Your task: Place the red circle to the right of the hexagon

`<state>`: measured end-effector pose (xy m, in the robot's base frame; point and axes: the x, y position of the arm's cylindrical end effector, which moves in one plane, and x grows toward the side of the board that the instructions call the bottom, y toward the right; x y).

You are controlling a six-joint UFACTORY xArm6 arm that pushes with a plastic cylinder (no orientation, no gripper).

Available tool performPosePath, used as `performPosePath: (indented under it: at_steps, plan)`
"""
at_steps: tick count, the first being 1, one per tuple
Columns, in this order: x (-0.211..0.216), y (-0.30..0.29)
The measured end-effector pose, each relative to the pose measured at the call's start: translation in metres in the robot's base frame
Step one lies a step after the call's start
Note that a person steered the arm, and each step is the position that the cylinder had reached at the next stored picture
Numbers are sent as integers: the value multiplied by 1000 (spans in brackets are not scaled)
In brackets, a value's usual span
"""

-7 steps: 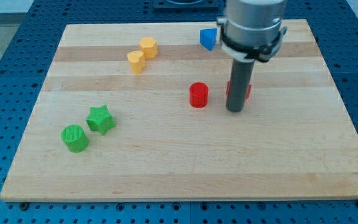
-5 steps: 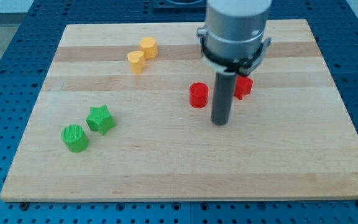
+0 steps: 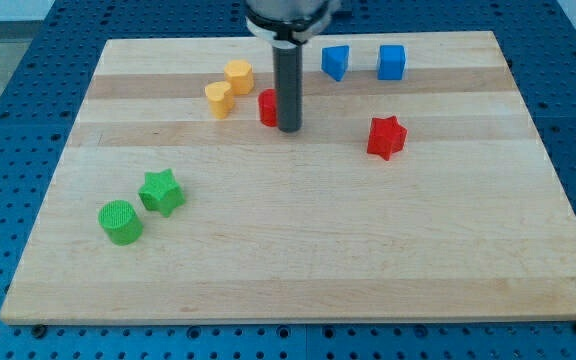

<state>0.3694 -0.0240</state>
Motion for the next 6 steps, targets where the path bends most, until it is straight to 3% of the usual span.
performPosePath:
  at_steps: [2,3,4,6]
  plan:
    - [-33,9]
    - [18,18]
    - [19,-19]
    - [-27,-12]
